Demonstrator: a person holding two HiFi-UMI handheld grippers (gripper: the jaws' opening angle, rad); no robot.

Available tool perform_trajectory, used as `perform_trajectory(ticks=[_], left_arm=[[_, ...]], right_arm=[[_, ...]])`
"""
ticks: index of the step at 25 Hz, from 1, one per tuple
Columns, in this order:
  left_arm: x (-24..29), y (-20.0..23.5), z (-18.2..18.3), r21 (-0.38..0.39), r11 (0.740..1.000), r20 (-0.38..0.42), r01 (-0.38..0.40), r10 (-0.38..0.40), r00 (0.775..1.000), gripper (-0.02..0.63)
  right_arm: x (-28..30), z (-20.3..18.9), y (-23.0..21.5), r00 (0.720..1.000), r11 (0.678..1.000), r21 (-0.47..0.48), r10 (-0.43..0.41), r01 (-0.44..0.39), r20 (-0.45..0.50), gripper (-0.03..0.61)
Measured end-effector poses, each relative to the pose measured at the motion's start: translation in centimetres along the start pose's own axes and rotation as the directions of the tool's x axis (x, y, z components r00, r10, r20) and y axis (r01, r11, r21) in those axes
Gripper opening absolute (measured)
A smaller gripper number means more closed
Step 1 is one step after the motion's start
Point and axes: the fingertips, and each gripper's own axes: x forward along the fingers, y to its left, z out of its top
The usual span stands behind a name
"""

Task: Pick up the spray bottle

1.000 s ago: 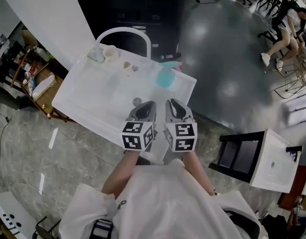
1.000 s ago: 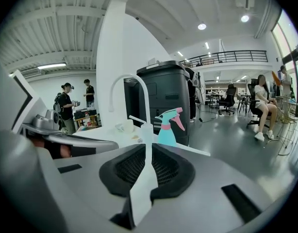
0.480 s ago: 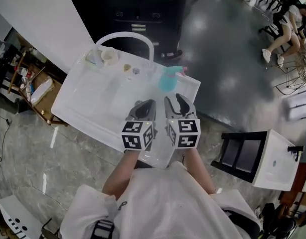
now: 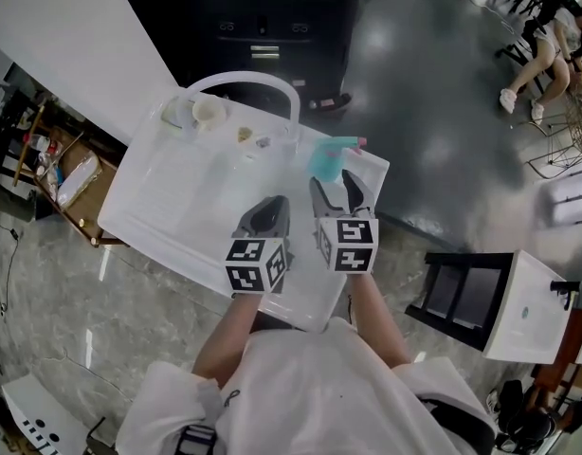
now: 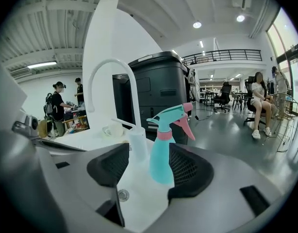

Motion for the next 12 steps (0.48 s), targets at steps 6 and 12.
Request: perform_trajectory(ticks=[6,12], left_arm=[[0.7,1.2,-1.1,-0.018,1.000,-0.036,-0.004,0.003,0.999,0.035],[1.1,2.6,-2.0,-0.039,0.999,-0.065,-0.022,0.019,0.998,0.035]], right_arm=[[2.6,-0.4,-1.2,0.999,0.999,0.004,-0.045,0.046,-0.019,0.276],[4.6,0.1,-2.4,0.993,0.993,-0.013,-0.117,0.117,0.005,0.291]])
